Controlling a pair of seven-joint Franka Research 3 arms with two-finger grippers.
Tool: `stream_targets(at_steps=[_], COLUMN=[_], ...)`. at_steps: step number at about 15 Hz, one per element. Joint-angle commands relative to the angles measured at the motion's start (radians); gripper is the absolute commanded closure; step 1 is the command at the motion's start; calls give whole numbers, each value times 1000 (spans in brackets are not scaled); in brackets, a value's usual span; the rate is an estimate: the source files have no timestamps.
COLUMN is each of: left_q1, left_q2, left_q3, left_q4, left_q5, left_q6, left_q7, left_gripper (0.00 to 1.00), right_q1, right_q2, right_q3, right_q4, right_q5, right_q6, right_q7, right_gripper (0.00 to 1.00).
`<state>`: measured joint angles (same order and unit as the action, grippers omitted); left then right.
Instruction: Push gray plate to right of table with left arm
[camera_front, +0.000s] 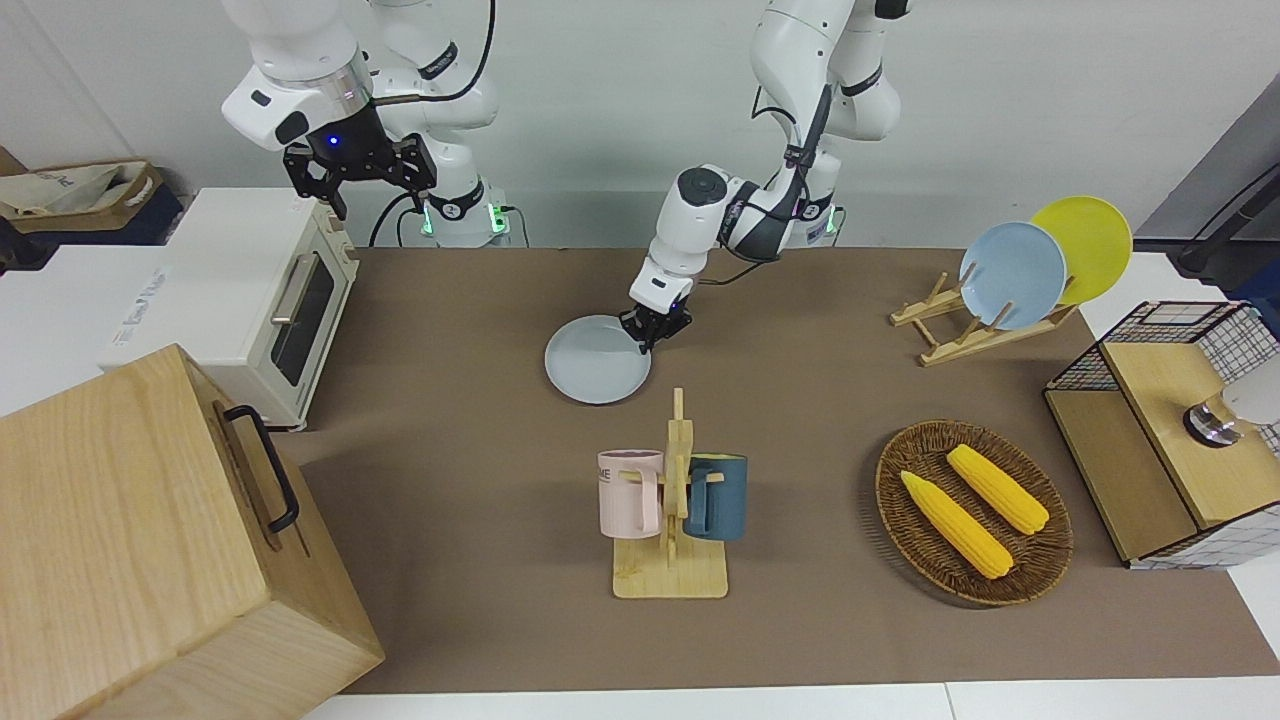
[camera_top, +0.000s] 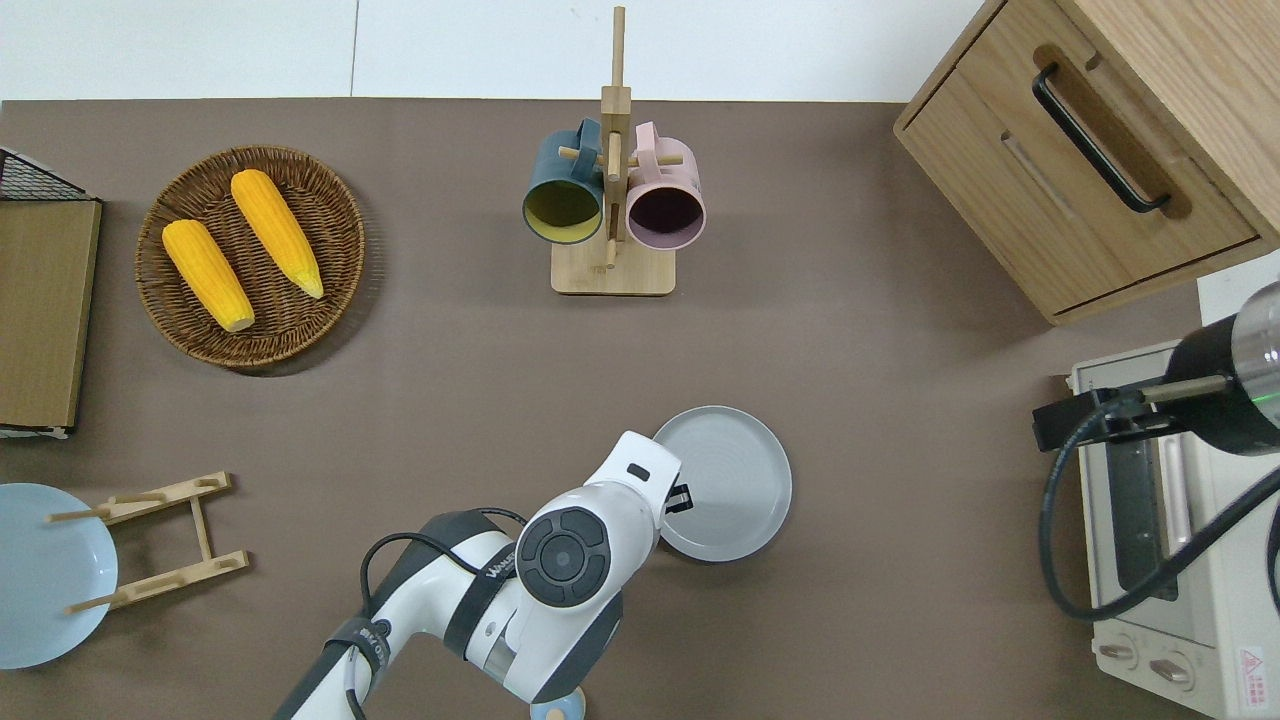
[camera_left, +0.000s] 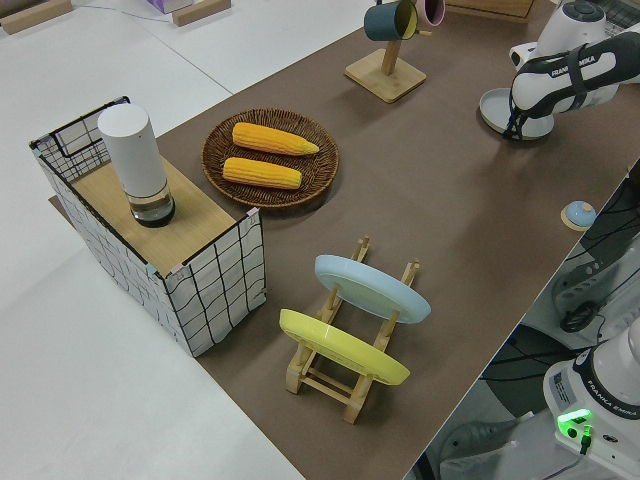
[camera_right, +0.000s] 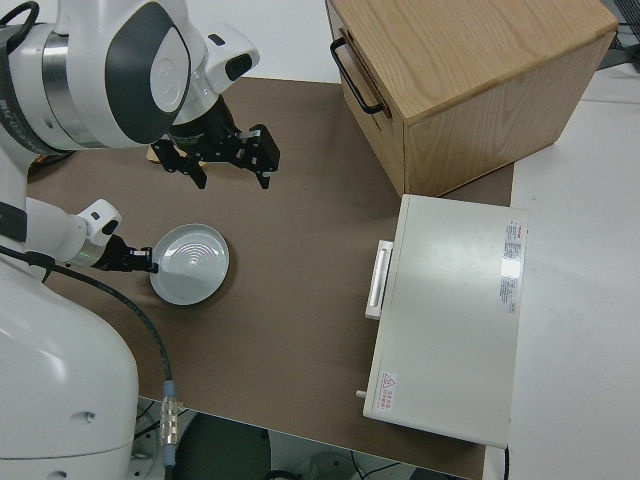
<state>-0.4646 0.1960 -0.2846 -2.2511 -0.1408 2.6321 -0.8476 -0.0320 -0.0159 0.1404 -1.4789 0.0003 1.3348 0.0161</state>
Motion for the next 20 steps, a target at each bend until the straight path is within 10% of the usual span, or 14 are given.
stream_targets(at_steps=[1,7,12,20], left_q1=[-26,-29,-28,-22], left_q2=[31,39,52,52], left_q3=[10,10,12,18], left_q4=[31,47,77,79], left_q5=[1,1,1,33], left_q6=[6,6,5,-4], left_q7=[-25,-45,-47,-41], left_gripper=[1000,990,48,11], right_q1=[-20,-19,-19,-19], right_q2=[-2,-2,-2,-2], right_q3=[16,16,16,16], right_q4=[9,9,9,9], right_q5=[4,4,4,4], right_q6=[-16,-16,-16,-16], right_q7=[13,12,12,12], right_gripper=[17,17,17,17])
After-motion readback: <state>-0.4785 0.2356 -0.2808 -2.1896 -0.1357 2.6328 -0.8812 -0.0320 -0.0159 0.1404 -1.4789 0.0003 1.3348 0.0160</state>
